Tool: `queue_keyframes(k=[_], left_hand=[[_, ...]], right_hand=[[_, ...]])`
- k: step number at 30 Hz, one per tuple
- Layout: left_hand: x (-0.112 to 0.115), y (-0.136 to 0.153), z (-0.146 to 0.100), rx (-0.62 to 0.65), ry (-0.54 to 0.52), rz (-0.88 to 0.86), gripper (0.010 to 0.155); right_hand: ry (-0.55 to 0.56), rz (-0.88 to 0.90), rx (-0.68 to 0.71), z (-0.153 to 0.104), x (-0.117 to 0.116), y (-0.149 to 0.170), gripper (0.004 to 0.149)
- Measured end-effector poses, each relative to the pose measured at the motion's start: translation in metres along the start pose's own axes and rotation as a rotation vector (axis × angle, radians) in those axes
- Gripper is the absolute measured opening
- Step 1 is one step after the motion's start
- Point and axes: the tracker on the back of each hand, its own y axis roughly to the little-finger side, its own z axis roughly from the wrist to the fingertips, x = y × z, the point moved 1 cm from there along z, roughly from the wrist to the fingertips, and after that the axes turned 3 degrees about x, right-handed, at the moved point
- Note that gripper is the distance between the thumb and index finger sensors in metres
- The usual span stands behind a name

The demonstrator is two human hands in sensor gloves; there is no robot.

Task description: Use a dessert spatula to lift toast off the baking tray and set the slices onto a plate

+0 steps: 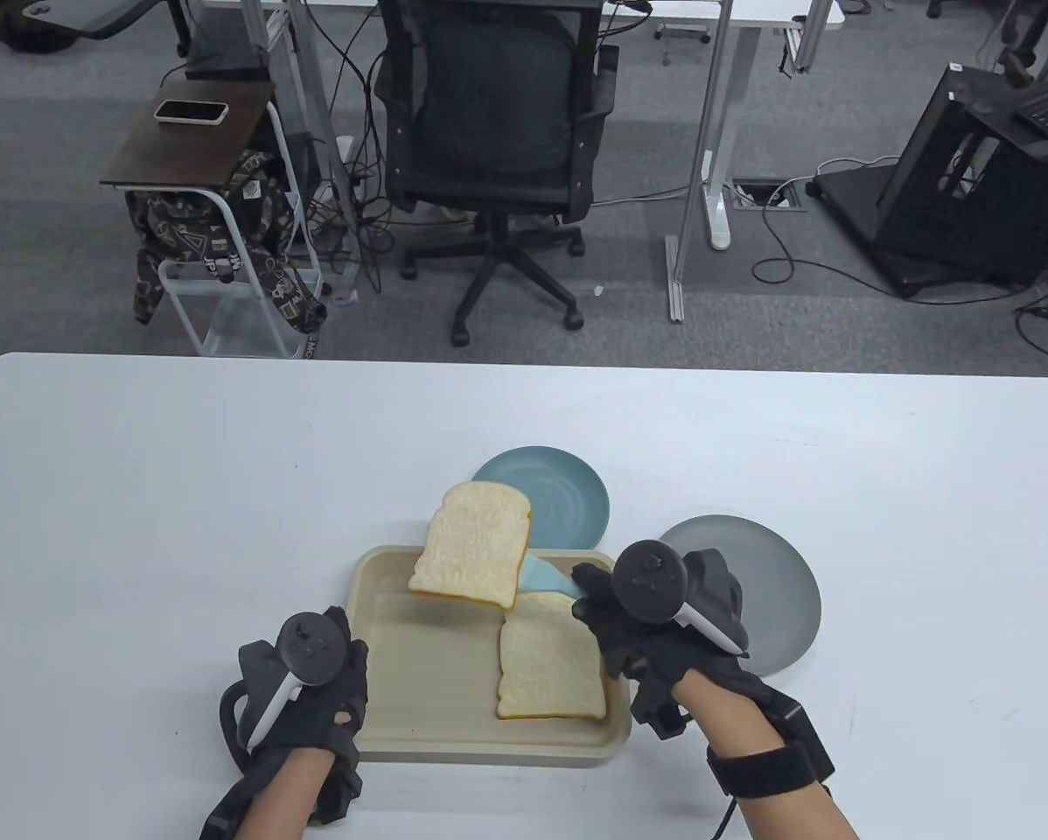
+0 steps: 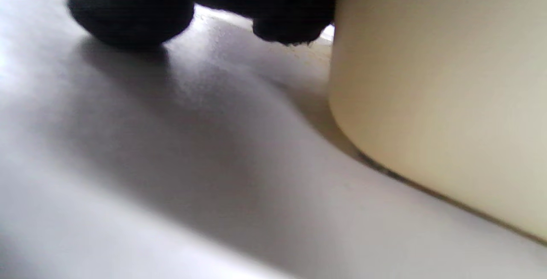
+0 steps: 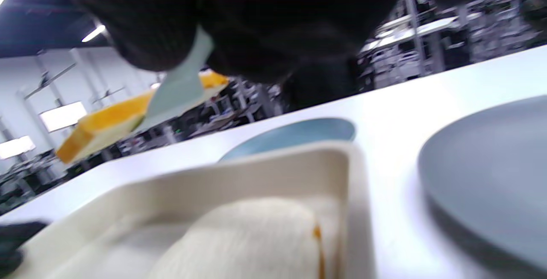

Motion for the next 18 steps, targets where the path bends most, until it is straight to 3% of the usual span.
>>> queue_keyframes(k=[6, 18], left_hand=[[0.000, 0.000, 0.000, 0.000, 0.002, -0.002, 0.063], [0.000, 0.000, 0.000, -0.002, 0.003, -0.002, 0.063]], right_hand=[[0.032, -0.062, -0.124, 0.029, 0.003, 0.017, 0.049], [-0.018, -0.134, -0.279, 0.063, -0.032, 0.030, 0.050]])
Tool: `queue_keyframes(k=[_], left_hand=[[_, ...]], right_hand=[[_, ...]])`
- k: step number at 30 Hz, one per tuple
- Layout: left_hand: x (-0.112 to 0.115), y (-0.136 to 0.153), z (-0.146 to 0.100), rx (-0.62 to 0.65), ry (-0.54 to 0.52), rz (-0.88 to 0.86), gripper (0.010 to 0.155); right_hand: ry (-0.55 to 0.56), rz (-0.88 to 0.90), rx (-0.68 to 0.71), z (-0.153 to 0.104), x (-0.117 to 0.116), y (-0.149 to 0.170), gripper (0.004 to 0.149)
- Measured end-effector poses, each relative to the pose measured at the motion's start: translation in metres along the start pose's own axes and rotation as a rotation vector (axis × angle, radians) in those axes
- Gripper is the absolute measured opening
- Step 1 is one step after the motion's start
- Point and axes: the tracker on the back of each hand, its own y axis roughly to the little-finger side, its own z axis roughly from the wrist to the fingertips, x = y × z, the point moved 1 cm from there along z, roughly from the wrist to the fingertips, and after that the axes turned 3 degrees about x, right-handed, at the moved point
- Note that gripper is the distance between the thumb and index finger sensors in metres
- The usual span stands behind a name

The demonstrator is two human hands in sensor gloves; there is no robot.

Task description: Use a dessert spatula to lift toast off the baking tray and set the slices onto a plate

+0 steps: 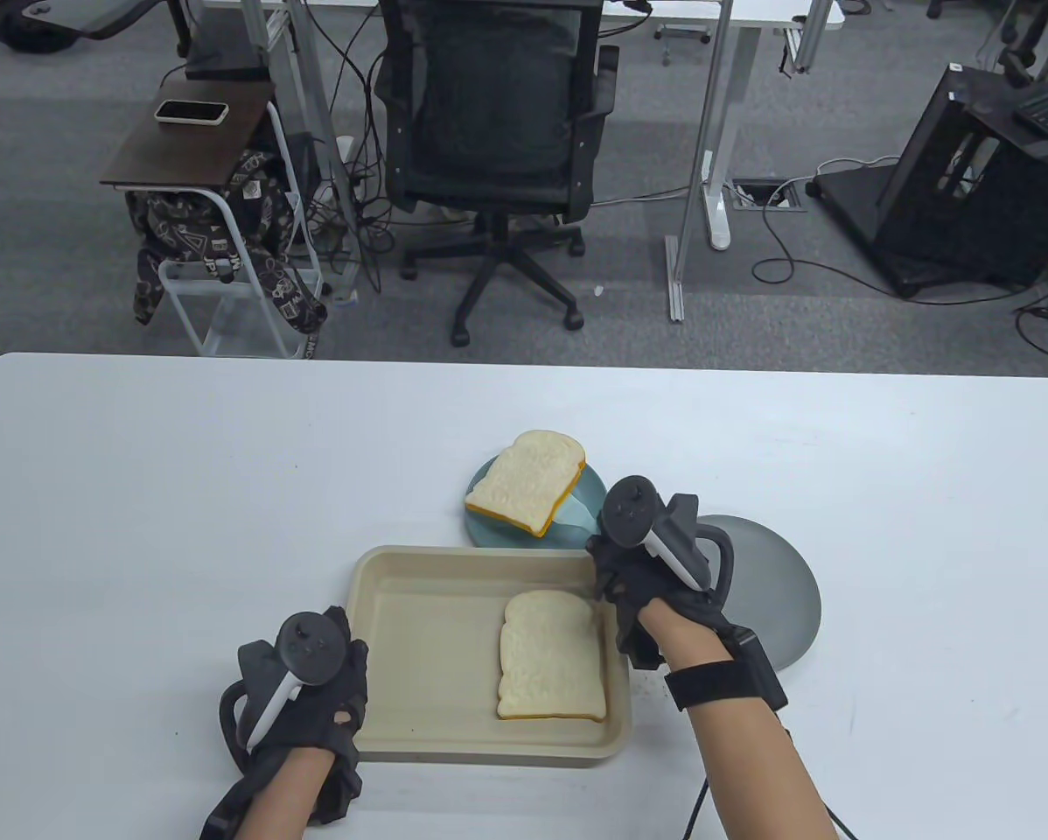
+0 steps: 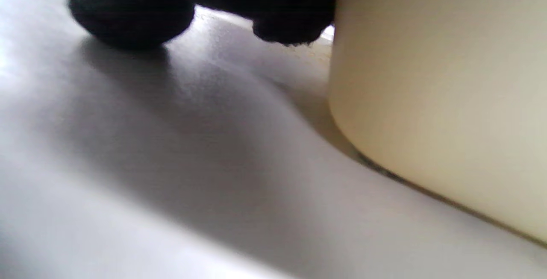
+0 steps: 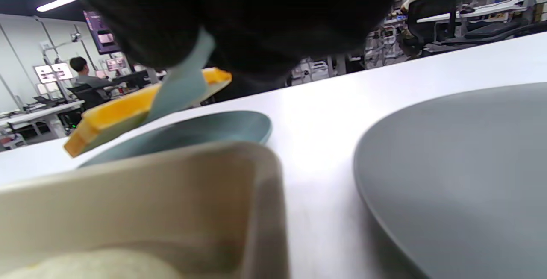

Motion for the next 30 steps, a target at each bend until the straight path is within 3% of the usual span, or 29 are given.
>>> queue_keyframes(k=[5, 16, 22, 30], left_hand=[[0.000, 0.000, 0.000, 0.001, 0.001, -0.003, 0.063], [0.000, 0.000, 0.000, 0.004, 0.009, -0.009, 0.063], [0.000, 0.001, 0.001, 0.006, 0.012, -0.014, 0.063], [0.000, 0.001, 0.001, 0.006, 0.015, -0.019, 0.064]], right_hand=[[-0.067, -0.105, -0.011, 0.009, 0.000, -0.003, 0.050], [-0.167, -0.336, -0.078, 0.026, 0.030, -0.036, 0.051], [-0.198, -0.407, -0.135, 0.024, 0.039, -0.047, 0.052], [-0.200, -0.475, -0.183, 0.019, 0.048, -0.038, 0.052]])
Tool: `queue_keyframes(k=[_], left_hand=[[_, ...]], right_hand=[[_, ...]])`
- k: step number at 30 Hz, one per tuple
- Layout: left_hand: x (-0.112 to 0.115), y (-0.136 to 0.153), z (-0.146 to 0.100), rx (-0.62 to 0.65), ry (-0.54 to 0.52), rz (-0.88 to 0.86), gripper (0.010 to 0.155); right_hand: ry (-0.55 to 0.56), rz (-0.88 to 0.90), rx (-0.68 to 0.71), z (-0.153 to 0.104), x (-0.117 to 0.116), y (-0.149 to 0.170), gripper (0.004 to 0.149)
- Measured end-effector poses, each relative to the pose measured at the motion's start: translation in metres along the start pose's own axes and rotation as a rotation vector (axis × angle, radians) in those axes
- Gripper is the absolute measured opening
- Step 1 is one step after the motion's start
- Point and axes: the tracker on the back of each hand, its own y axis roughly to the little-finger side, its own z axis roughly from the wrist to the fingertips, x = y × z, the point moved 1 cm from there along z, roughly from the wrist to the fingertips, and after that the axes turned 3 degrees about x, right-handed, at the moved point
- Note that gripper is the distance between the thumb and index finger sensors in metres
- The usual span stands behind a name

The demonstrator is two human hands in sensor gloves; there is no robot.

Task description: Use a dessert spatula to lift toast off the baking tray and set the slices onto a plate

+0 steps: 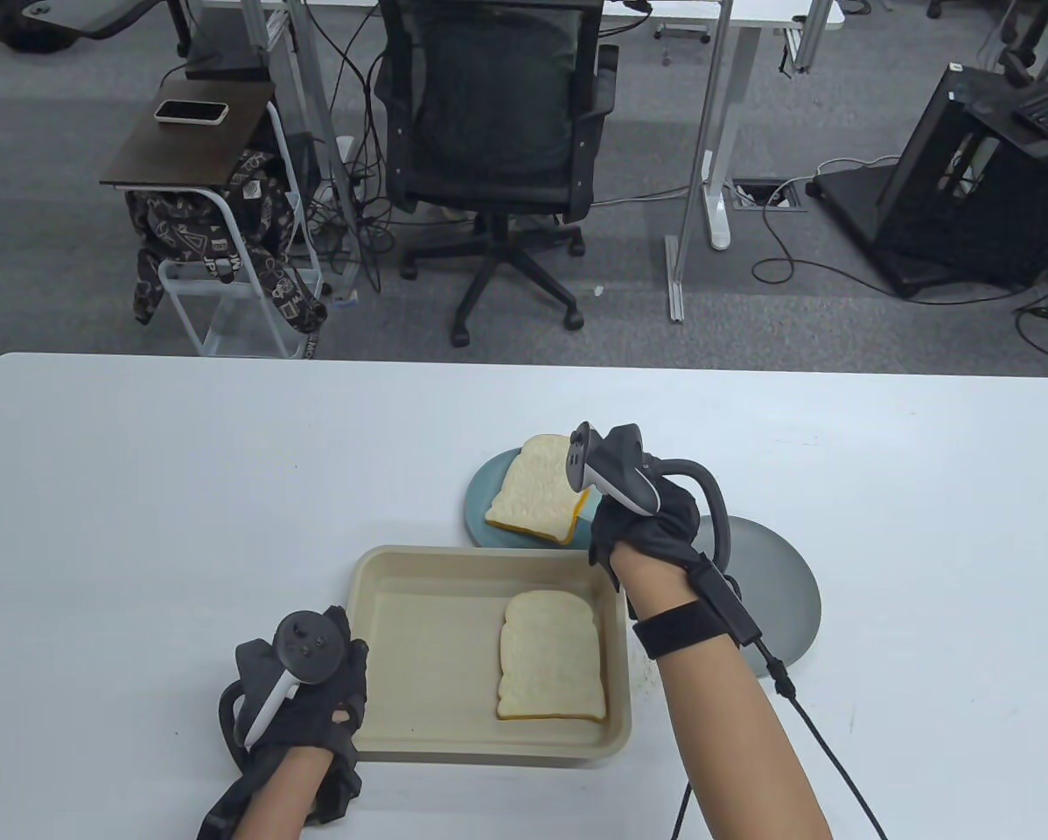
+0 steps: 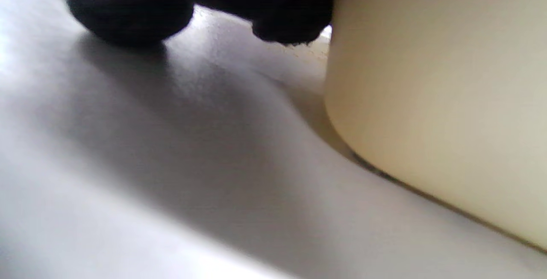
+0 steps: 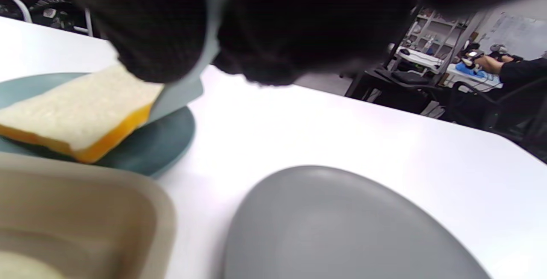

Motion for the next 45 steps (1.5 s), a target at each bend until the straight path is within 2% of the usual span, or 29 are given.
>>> queue_keyframes(k=[7, 13, 17, 21, 25, 28, 35, 45], left_hand=[[0.000, 0.001, 0.000, 0.001, 0.000, -0.002, 0.064], [0.000, 0.001, 0.001, 0.002, 0.002, -0.006, 0.063], [0.000, 0.001, 0.001, 0.002, 0.000, -0.005, 0.063], [0.000, 0.001, 0.001, 0.002, -0.001, -0.002, 0.063], [0.000, 0.001, 0.001, 0.001, -0.001, 0.000, 0.063], [0.000, 0.001, 0.001, 0.000, -0.001, 0.000, 0.063], [0.000, 0.001, 0.001, 0.001, -0.001, -0.001, 0.064], [0.000, 0.001, 0.001, -0.001, -0.010, 0.000, 0.063]], right_hand=[[0.002, -0.004, -0.022, -0.007, -0.002, 0.019, 0.052], [0.067, -0.083, -0.034, -0.029, 0.008, 0.035, 0.052], [0.133, -0.114, 0.028, -0.061, 0.025, 0.042, 0.050], [0.120, -0.171, 0.122, -0.098, 0.040, 0.040, 0.048], [0.075, -0.195, 0.227, -0.125, 0.045, 0.028, 0.047], [0.064, -0.308, 0.255, -0.136, 0.038, 0.016, 0.047], [-0.023, -0.422, 0.285, -0.133, 0.017, 0.003, 0.047], [-0.109, -0.286, 0.348, -0.109, 0.008, 0.021, 0.047]])
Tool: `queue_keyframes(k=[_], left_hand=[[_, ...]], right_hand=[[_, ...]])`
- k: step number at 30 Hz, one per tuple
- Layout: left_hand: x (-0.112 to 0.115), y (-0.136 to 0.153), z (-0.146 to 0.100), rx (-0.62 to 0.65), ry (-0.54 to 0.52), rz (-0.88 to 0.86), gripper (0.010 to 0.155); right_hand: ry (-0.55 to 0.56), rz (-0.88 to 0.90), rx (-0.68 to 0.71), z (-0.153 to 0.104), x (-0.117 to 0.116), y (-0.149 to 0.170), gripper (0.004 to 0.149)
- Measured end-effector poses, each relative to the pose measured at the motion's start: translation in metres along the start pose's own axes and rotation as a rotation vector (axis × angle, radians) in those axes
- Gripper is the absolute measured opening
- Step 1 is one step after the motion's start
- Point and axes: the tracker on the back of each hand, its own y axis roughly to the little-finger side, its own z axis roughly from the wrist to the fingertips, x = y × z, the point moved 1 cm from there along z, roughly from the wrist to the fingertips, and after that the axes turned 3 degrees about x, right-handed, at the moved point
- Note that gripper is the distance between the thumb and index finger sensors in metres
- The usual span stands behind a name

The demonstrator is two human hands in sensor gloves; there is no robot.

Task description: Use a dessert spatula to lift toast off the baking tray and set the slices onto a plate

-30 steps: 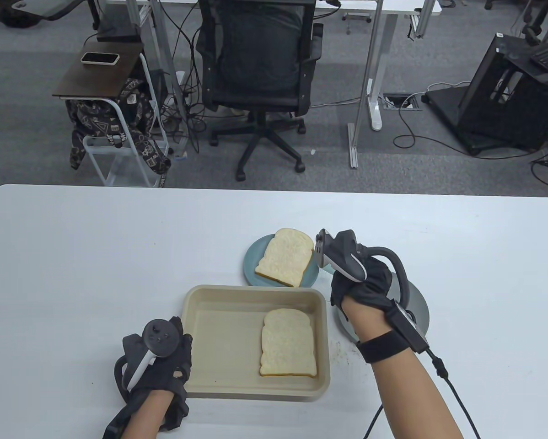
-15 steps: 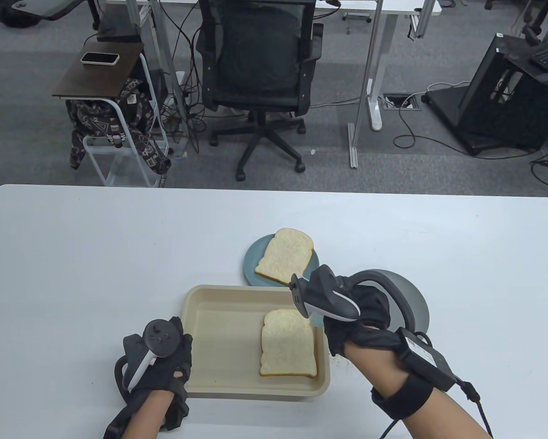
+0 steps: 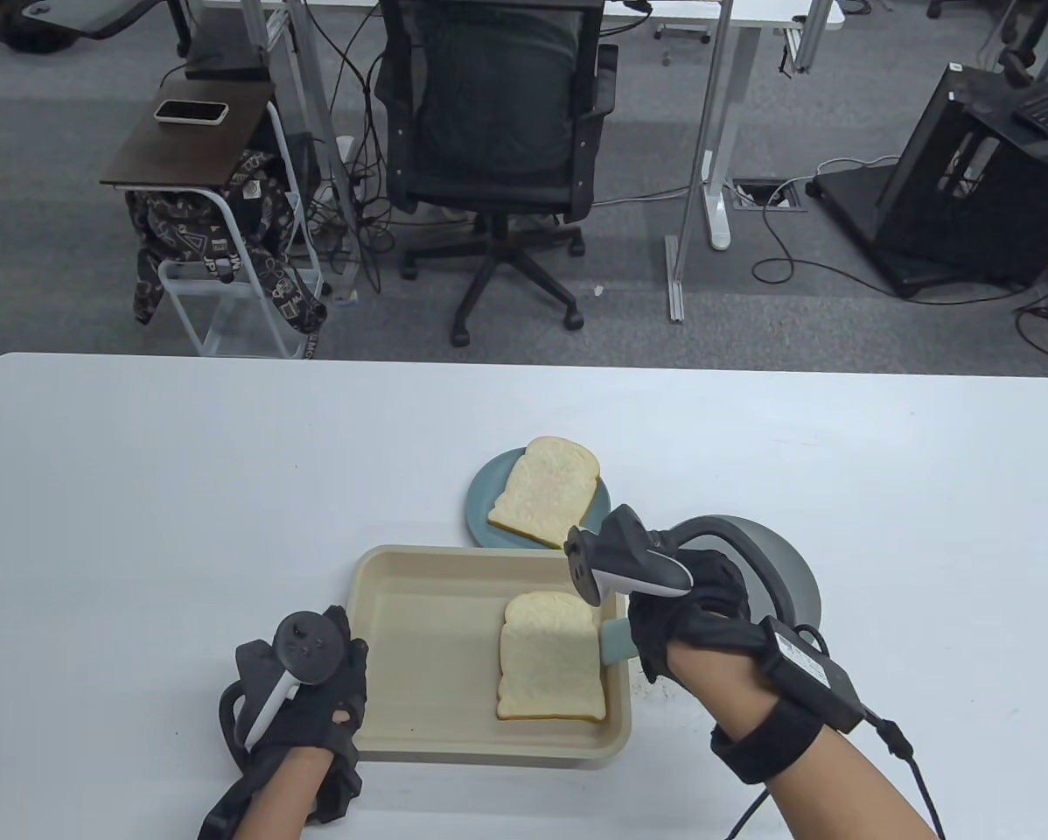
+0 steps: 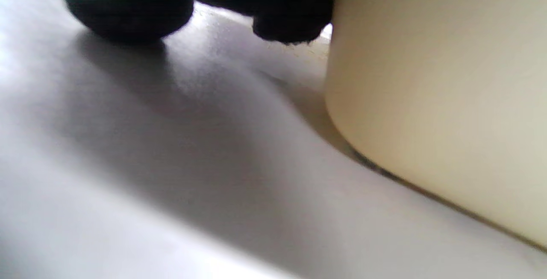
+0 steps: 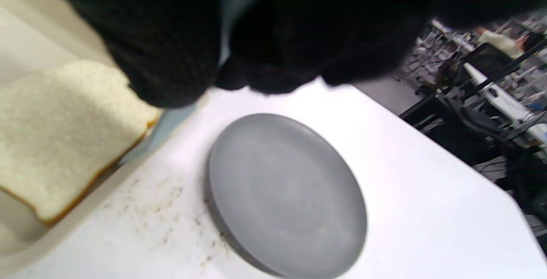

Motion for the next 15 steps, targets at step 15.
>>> queue_keyframes(k=[15], left_hand=[[0.001, 0.000, 0.000, -0.002, -0.013, 0.002, 0.063]], right_hand=[[0.018, 0.398, 0.162, 0.029, -0.050, 0.062, 0.046]])
